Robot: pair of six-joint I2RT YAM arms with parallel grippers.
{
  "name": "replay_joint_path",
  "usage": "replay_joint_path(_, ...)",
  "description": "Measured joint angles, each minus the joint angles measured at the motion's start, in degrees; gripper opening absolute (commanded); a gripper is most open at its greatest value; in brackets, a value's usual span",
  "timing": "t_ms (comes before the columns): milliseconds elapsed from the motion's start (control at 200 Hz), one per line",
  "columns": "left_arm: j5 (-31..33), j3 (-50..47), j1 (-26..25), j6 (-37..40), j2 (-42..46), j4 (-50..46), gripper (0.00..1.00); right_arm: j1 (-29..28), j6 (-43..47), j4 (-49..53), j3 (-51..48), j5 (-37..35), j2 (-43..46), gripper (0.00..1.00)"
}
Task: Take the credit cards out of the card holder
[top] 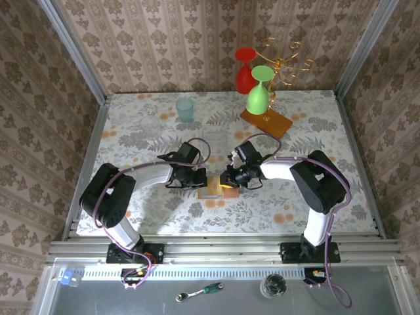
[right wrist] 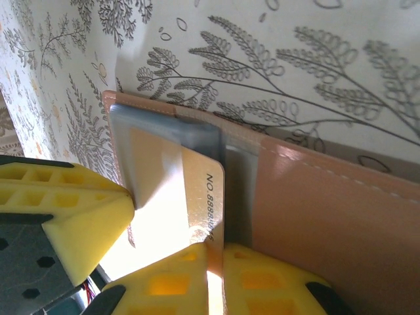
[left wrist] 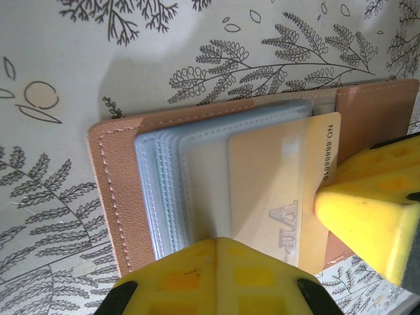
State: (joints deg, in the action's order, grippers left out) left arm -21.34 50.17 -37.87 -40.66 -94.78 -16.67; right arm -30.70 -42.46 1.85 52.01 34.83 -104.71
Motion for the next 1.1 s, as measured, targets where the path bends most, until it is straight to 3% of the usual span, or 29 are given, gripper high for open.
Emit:
replay_joint_path(895, -0.02, 0.50, -0.04, 0.00, 0.00, -0.61, 0.00, 2.71, 2.43, 7.82, -1.60, -1.25, 9.94, 0.07)
replay_joint_path(1100, 0.00, 0.50, -0.04, -0.02, 0.42, -0.68, 0.00, 2.71, 7.17, 12.83, 1.86, -2.82, 10.38, 0.05)
